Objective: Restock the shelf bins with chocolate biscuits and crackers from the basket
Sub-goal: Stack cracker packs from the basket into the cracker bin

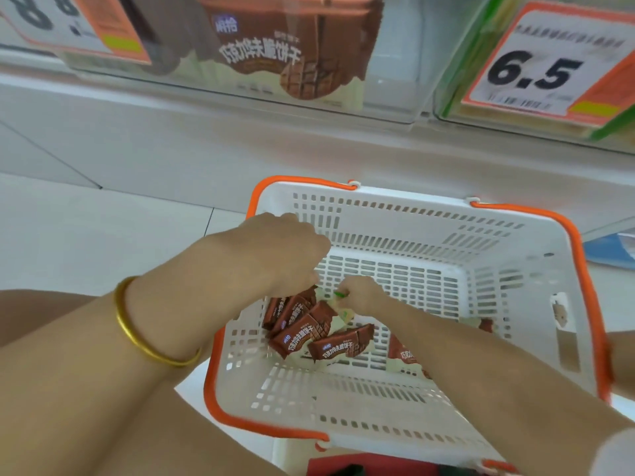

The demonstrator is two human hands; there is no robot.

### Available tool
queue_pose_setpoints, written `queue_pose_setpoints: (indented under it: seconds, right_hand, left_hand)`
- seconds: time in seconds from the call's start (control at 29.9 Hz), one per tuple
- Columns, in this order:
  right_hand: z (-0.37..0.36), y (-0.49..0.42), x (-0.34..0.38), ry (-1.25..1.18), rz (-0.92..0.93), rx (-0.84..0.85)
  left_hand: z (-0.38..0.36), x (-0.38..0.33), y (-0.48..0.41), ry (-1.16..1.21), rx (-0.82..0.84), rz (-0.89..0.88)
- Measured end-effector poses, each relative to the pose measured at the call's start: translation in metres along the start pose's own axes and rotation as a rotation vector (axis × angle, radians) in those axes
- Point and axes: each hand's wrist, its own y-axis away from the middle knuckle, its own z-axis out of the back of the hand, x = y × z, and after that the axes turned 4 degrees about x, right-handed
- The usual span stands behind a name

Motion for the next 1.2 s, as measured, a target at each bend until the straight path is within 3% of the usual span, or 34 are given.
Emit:
queue_pose_setpoints:
  seconds: [0.23, 0.33, 0.53, 0.63, 0.74, 0.97, 1.07, 1.2]
  right_hand:
    - [0.084, 0.073, -0.018, -0.446, 0.127, -0.273]
    - [0.118, 0.126, -0.022, -0.771, 0.207, -0.212]
    - [0.149, 0.208, -0.035, -0.985, 0.283, -0.202]
    - [0.159, 0.249, -0.037, -0.983, 0.302, -0.313]
    - [0.169, 0.295, -0.043, -0.891, 0.315, -0.529]
    - [0.222, 0.373, -0.061, -0.921, 0.519, -1.232]
    - [0.248, 0.365, -0.072, -0.802, 0.382, -1.404]
    - [0.268, 0.348, -0.081, -0.505, 0.068, -1.426]
  left_hand:
    - [0.005, -0.004, -0.009, 0.041, 0.043, 0.014]
    - [0.012, -0.012, -0.015, 0.135, -0.074, 0.011]
    - [0.036, -0.039, -0.018, 0.507, -0.191, -0.074]
    - [0.054, -0.058, -0.012, 0.647, -0.252, -0.126]
    - [0.089, -0.084, 0.003, 0.608, -0.370, -0.220]
    - [0.200, -0.137, 0.033, 0.359, -1.044, -0.334]
    - [0.231, -0.145, 0.014, 0.258, -1.164, -0.270]
    - [0.243, -0.150, -0.017, 0.171, -1.114, -0.153]
